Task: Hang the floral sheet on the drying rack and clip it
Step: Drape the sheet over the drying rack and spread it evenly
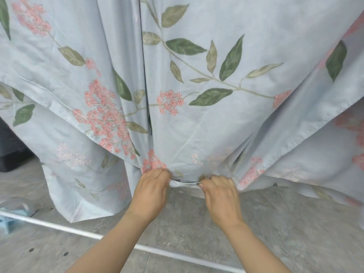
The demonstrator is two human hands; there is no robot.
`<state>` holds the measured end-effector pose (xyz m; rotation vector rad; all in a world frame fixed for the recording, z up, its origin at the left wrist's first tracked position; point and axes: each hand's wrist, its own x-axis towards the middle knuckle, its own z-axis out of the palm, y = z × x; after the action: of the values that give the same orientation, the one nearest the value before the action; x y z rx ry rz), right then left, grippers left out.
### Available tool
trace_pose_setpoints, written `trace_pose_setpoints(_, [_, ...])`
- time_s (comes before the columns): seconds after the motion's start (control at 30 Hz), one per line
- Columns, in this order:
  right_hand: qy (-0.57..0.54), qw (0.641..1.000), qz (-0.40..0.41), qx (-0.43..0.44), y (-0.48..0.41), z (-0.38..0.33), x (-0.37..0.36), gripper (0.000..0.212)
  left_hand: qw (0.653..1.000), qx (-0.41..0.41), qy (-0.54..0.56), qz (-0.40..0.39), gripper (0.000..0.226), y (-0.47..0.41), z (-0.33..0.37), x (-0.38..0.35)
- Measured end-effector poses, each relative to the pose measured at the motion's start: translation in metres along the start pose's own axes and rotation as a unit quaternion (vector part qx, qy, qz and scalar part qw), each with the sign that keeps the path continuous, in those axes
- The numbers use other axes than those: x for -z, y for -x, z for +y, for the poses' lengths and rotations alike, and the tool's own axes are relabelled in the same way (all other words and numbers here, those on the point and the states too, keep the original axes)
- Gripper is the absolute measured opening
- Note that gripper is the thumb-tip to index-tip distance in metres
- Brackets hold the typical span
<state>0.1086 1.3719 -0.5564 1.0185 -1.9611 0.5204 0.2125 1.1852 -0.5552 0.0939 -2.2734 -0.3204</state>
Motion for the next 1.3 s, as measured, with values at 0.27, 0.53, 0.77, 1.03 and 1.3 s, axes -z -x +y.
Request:
trace_pose_setpoints(0.27, [-0.049, 0.998, 0.004, -0.03, -0.012, 0.02, -0.038, 0.02, 0.998, -0.05, -0.021, 0.018, 0.009, -0.028, -0.034, -0.032])
trace_pose_setpoints(0.53, [-0.051, 0.998, -0.01, -0.045, -0.029, 0.031, -0.056, 0.016, 0.998, -0.065, -0.028, 0.003, 0.008, -0.046, -0.052, -0.045])
trace_pose_setpoints(0.77, [-0.059, 0.996, -0.017, -0.057, -0.047, 0.044, -0.07, 0.02, 0.998, -0.061, -0.022, 0.002, 0.008, -0.069, -0.062, -0.059])
trace_pose_setpoints(1.03, [-0.04, 0.984, -0.127, -0.117, -0.06, 0.044, -0.054, 0.022, 0.997, -0.01, 0.003, -0.071, 0.006, -0.089, -0.048, -0.055])
trace_pose_setpoints(1.3, [-0.13, 0.907, -0.341, -0.21, -0.059, -0.028, 0.097, 0.038, 0.959, 0.116, 0.061, -0.25, 0.029, -0.049, 0.044, 0.075])
